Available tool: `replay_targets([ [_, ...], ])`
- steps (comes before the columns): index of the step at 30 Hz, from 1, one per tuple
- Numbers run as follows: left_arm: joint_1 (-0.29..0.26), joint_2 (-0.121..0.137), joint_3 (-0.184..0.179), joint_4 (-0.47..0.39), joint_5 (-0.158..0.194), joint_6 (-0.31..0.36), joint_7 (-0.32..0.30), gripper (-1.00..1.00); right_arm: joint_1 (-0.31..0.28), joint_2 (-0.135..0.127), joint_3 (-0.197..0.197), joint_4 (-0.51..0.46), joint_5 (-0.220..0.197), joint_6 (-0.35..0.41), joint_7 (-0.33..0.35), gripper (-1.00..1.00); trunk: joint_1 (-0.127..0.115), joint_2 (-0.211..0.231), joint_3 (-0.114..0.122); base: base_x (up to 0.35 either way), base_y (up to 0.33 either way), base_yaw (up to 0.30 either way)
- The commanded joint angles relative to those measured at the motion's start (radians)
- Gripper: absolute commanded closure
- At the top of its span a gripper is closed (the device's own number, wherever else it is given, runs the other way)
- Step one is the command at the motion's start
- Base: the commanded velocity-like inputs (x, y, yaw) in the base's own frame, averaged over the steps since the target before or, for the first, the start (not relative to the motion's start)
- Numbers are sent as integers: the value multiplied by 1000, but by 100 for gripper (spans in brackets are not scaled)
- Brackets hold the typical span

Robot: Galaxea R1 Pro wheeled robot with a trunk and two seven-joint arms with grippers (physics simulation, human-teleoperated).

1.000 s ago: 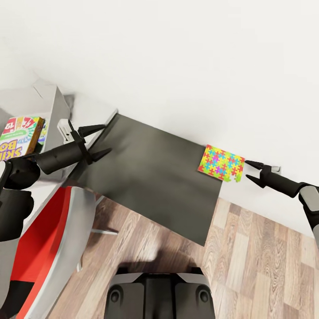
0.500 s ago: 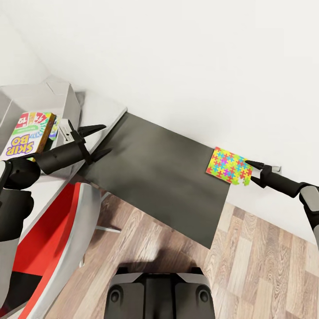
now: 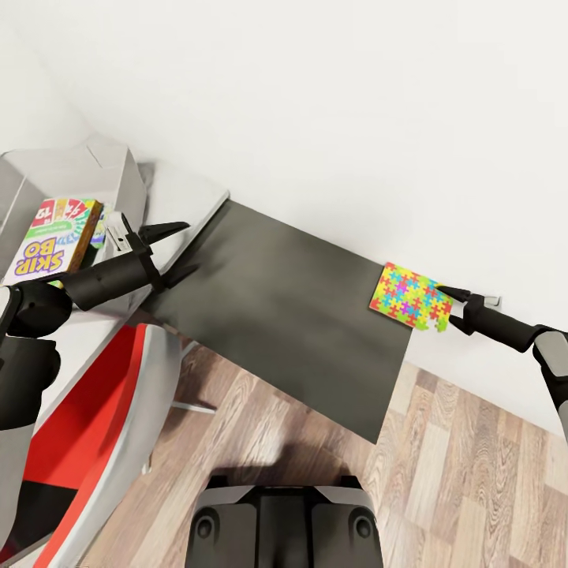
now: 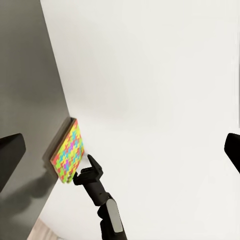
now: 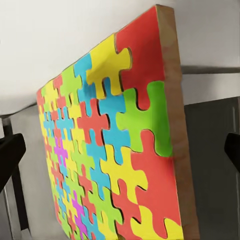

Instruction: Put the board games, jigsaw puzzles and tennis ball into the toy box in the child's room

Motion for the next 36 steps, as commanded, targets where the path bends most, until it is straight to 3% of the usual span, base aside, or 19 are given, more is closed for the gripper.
replay_targets([
  [1,-1,0,-1,0,10,-1,9,-100,-1,0,-3,0,2,5,3,-100,1,-2,-1,0,0,130],
  [9,-1,0,-1,0,10,-1,9,-100,-1,0,-3,0,2,5,3,-100,1,-2,-1,0,0,85],
  [10,-1,0,-1,0,10,-1,9,-100,-1,0,-3,0,2,5,3,100,1,-2,-1,0,0,39],
  [30,-1,0,-1,0,10,-1,9,-100,0,-4,-4,-30,1,17,5,100,1,-2,-1,0,0,6],
  [32,-1,0,0,0,10,-2,8,-100,7,-4,-5,-49,1,36,6,100,1,-2,-1,0,0,0],
  [36,1,-1,1,0,10,-1,-13,-100,64,-3,-5,-189,2,103,6,100,1,-2,-1,0,0,0],
])
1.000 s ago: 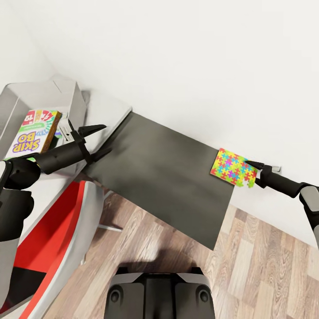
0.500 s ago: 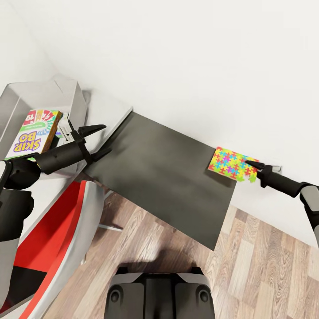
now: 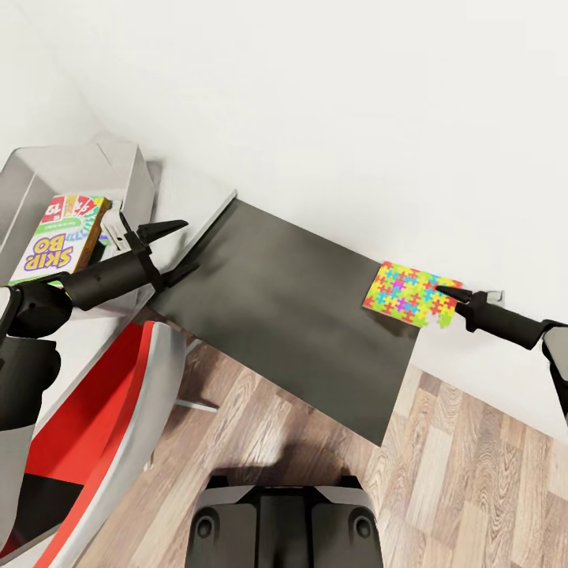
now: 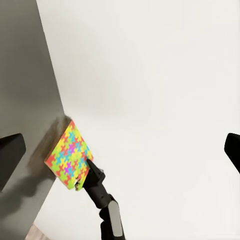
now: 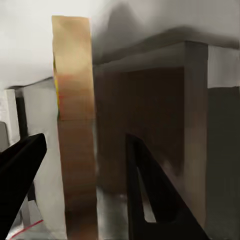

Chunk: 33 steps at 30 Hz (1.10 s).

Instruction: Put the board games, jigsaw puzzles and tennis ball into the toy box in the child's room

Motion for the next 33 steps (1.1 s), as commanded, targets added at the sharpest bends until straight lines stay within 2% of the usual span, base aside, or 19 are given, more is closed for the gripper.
replay_targets([
  [1,-1,0,0,0,10,-1,4,-100,12,0,-2,-30,8,13,5,100,1,-2,-1,0,0,0],
  [4,2,0,-2,0,10,-1,-14,-100,48,6,-3,-126,8,40,4,100,1,-2,-1,0,0,0],
  [7,6,1,-4,0,10,0,-24,-100,60,8,-3,-164,6,50,4,100,1,-2,-1,0,0,0],
  [20,13,0,-6,0,10,1,-43,-100,73,8,-3,-215,-4,62,3,100,1,-2,-1,0,0,0],
  [25,27,-1,-8,0,9,0,-83,-100,78,9,-3,-254,-6,64,4,100,1,-2,-1,0,0,0],
  [33,52,-11,-9,0,7,1,-153,-100,124,13,-2,-400,-6,79,4,100,1,-2,-1,0,0,0],
])
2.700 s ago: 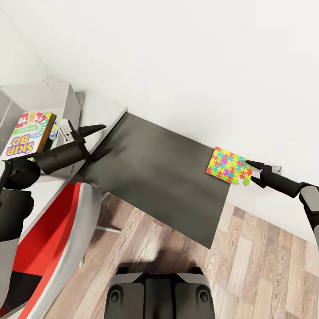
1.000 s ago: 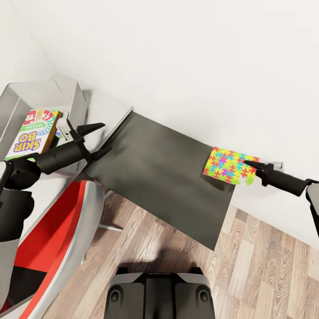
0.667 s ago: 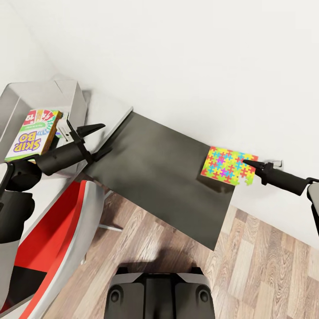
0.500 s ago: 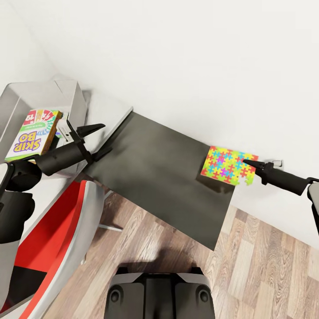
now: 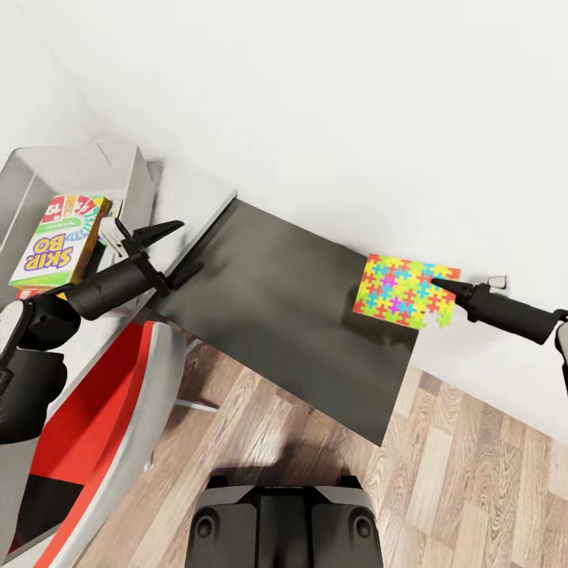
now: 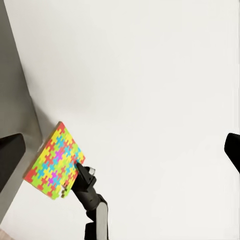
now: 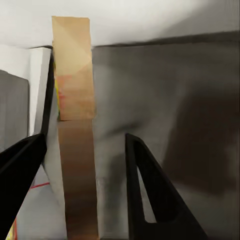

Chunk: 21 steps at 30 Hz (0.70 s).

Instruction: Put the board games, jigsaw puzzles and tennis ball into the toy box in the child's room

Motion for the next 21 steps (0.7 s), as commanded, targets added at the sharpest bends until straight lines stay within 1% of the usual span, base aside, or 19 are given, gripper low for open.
replay_targets([
  [1,0,0,-1,0,10,0,5,-100,6,2,-1,-16,8,4,7,100,1,-2,-1,0,0,0],
  [6,3,-1,-4,0,10,3,-5,-100,29,6,1,-68,8,4,7,100,1,-2,-1,0,0,0],
  [9,5,-2,-20,0,9,7,-8,-100,36,8,2,-88,8,4,6,100,1,-2,-1,0,0,0],
  [10,5,-2,-31,0,9,9,-9,-100,40,10,2,-96,8,4,6,100,1,-2,-1,0,0,0],
  [14,8,-2,-43,0,9,12,-10,-100,46,13,2,-104,8,4,6,100,1,-2,3,0,0,0],
  [21,9,-2,-50,0,8,20,-11,-100,58,13,2,-111,8,4,6,100,1,-2,12,0,0,0],
])
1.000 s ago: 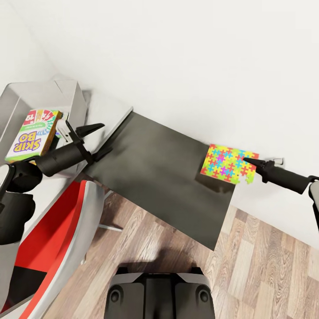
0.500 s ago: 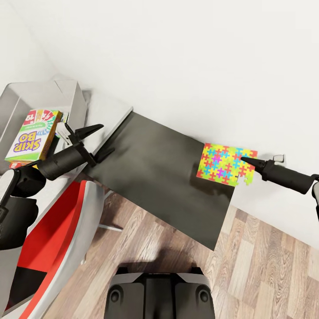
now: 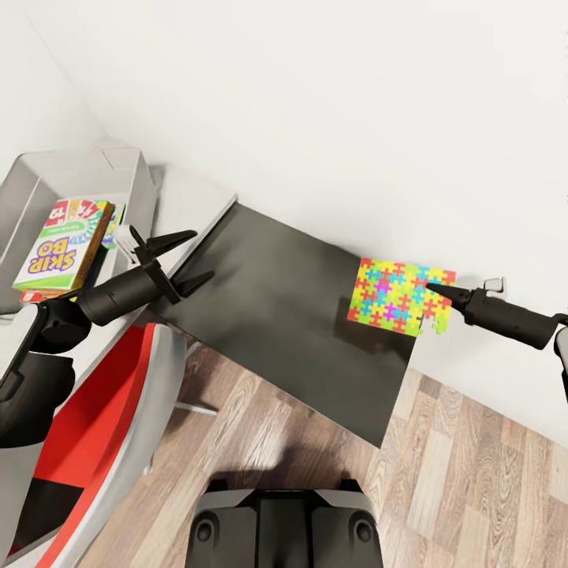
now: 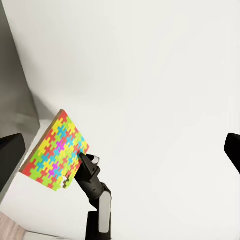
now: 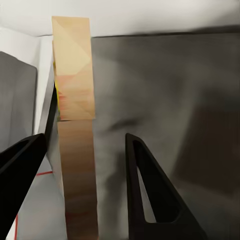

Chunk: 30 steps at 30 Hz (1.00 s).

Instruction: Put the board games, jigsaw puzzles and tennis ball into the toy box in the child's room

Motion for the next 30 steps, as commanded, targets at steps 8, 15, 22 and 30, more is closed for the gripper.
replay_targets([
  [8,0,7,2,0,10,23,-13,-100,2,0,-3,-18,5,4,7,100,1,-2,11,0,0,0],
  [15,-1,13,11,0,9,28,-52,-100,2,-2,-4,-66,2,4,6,100,1,-2,23,0,0,2],
  [22,-10,21,32,0,9,29,-67,-100,-8,-4,1,-95,-68,4,2,100,1,-2,34,0,0,68],
  [30,-46,38,68,1,10,29,-72,-100,-106,30,81,-99,-145,4,-43,100,1,-2,46,0,0,141],
])
